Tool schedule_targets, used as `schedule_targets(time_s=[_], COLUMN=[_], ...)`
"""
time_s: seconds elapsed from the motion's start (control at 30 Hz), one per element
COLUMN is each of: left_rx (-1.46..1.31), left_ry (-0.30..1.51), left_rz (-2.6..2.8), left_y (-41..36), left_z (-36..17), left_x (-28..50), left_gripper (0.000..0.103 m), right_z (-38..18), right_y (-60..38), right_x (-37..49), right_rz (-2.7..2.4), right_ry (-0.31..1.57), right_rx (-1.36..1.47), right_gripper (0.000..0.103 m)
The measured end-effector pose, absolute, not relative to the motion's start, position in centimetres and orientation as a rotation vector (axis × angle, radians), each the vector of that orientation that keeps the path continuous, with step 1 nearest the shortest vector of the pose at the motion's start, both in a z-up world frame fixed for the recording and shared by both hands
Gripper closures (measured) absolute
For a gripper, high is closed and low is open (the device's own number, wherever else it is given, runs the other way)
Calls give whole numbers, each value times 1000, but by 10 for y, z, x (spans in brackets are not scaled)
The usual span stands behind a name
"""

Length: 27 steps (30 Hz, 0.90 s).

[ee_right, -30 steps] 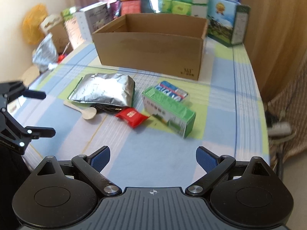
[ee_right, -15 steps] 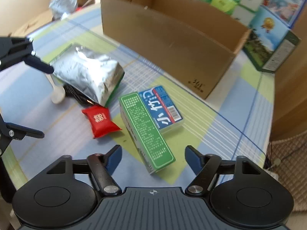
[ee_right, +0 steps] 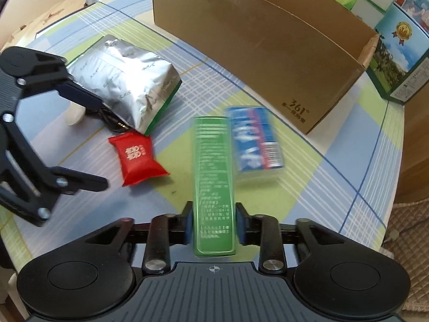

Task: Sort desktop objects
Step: 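Grasp the green box with the right tool while the left tool grasps the red candy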

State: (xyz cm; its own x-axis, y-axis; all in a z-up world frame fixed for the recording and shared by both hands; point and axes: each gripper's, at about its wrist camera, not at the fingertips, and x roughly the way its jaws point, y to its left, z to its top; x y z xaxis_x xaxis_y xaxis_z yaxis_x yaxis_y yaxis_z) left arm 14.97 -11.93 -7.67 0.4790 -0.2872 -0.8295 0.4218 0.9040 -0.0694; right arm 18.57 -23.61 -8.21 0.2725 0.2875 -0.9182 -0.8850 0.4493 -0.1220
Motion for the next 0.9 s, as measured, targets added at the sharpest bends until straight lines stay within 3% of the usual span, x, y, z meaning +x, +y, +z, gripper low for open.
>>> schedule_targets(time_s=[0.3, 0.6, 0.73, 0.9], left_rx=[62, 21, 56, 98], left_ry=[1024, 1030, 1019, 1032], left_rz=[-440, -401, -402, -439], left_y=[-135, -144, -146, -145], left_z=[-86, -98, -95, -91], left_x=[166, 177, 172, 153], left_gripper=[18, 27, 56, 58], right_z=[-75, -69, -67, -63], right_y=[-273, -283, -281, -275], right_x=[184, 179, 174, 166], right_rz=[849, 807, 793, 773], right_ry=[1045, 1042, 1046, 1061], right_rx=[-651, -604, -582, -537], right_gripper=[76, 76, 76, 76])
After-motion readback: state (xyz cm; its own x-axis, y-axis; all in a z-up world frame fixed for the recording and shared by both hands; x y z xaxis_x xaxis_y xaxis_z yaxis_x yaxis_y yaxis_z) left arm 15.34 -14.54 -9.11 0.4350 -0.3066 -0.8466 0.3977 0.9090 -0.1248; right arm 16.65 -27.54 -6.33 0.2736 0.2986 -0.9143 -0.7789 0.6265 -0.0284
